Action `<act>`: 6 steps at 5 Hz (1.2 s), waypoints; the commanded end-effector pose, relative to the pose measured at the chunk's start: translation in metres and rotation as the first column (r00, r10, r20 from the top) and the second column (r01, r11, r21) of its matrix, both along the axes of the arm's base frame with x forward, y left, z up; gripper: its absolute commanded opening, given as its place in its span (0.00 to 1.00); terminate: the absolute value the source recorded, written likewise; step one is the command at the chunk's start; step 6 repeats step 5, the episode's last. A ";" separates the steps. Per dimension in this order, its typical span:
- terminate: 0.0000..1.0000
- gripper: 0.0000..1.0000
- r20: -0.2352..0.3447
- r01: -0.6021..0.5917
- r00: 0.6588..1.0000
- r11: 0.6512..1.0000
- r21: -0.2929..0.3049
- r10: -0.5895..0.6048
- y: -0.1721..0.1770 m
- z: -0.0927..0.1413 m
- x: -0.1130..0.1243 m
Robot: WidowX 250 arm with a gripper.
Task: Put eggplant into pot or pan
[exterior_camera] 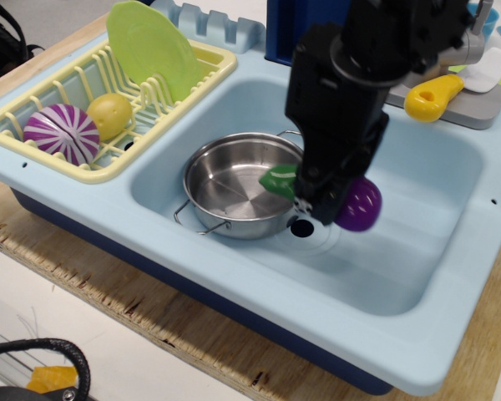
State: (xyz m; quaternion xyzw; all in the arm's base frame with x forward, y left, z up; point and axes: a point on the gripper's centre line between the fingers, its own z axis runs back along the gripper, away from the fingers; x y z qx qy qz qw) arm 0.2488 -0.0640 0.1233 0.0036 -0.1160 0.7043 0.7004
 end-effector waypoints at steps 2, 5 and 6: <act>0.00 0.00 0.098 -0.046 0.994 0.999 0.015 0.044 0.047 0.019 0.008; 1.00 1.00 0.105 -0.040 0.994 0.999 -0.004 0.040 0.057 0.018 0.008; 1.00 1.00 0.105 -0.040 0.994 0.999 -0.004 0.040 0.057 0.018 0.008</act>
